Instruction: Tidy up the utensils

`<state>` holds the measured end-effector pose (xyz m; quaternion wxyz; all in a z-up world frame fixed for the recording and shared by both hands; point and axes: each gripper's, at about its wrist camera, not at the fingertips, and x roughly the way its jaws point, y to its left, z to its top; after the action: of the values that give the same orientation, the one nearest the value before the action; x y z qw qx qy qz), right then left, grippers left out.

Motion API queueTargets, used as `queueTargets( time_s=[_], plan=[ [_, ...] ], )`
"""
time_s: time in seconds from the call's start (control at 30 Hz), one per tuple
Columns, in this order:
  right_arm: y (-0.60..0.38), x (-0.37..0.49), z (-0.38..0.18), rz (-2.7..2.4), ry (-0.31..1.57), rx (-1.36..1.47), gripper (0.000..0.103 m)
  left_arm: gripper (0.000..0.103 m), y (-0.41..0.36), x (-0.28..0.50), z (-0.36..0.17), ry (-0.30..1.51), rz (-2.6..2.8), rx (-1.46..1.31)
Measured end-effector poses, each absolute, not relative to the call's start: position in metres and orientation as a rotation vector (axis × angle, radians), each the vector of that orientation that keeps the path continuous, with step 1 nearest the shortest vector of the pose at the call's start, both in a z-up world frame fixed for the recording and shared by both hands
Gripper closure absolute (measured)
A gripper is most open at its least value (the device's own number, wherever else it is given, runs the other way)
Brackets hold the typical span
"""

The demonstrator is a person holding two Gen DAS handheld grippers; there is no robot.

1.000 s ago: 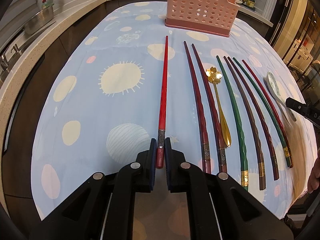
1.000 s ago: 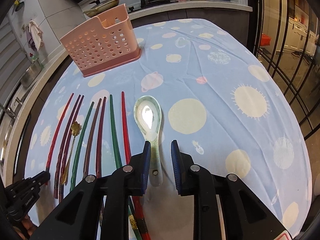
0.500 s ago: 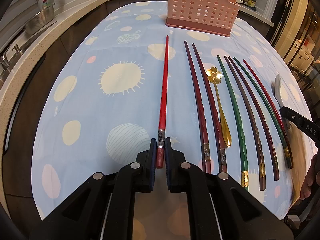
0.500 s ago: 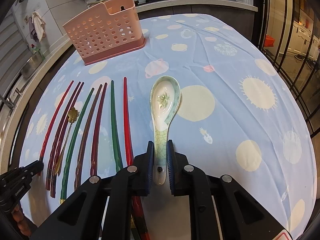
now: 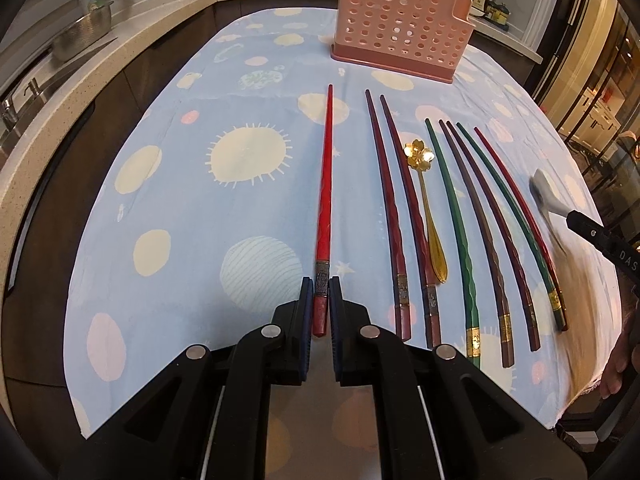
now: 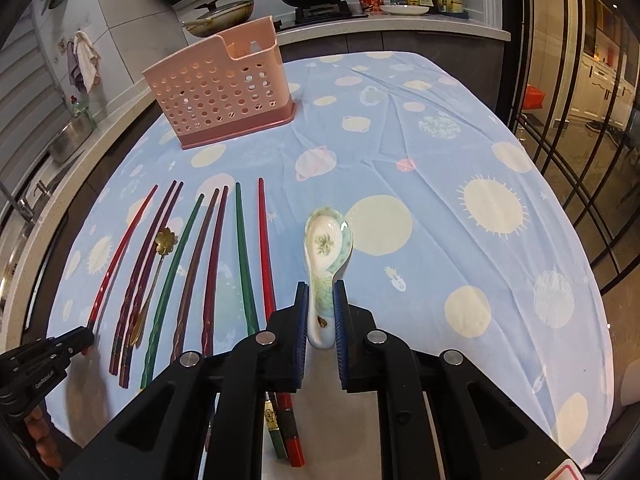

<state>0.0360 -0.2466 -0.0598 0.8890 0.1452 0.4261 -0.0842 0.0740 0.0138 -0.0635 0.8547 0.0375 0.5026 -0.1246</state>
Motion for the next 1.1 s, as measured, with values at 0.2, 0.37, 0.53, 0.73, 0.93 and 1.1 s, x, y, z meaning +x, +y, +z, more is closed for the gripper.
queueTargets(
  time_s=[0.2,0.37,0.53,0.73,0.93,1.1],
  plan=[
    [-0.247,0.027,-0.039,-0.172,0.832,0.298,0.092,0.096,0.019,0.065,-0.041,1.003,-0.271,0.061],
    [-0.247,0.025,-0.023,-0.163,0.792,0.289,0.093,0.096,0.019,0.063,-0.019,0.953,-0.286,0.045],
    [-0.249,0.029,-0.017,-0.153,0.778,0.288,0.1,0.096,0.017,0.069,-0.006,0.929,-0.296,0.032],
    [-0.256,0.036,-0.024,-0.154,0.795,0.296,0.103,0.096,0.01,0.077,-0.002,0.921,-0.296,0.044],
    [-0.264,0.035,-0.035,-0.169,0.819,0.32,0.097,0.096,0.008,0.08,-0.012,0.954,-0.296,0.045],
    [-0.281,0.052,-0.044,-0.195,0.838,0.336,0.096,0.096,0.007,0.087,-0.018,0.97,-0.286,0.049]
  ],
)
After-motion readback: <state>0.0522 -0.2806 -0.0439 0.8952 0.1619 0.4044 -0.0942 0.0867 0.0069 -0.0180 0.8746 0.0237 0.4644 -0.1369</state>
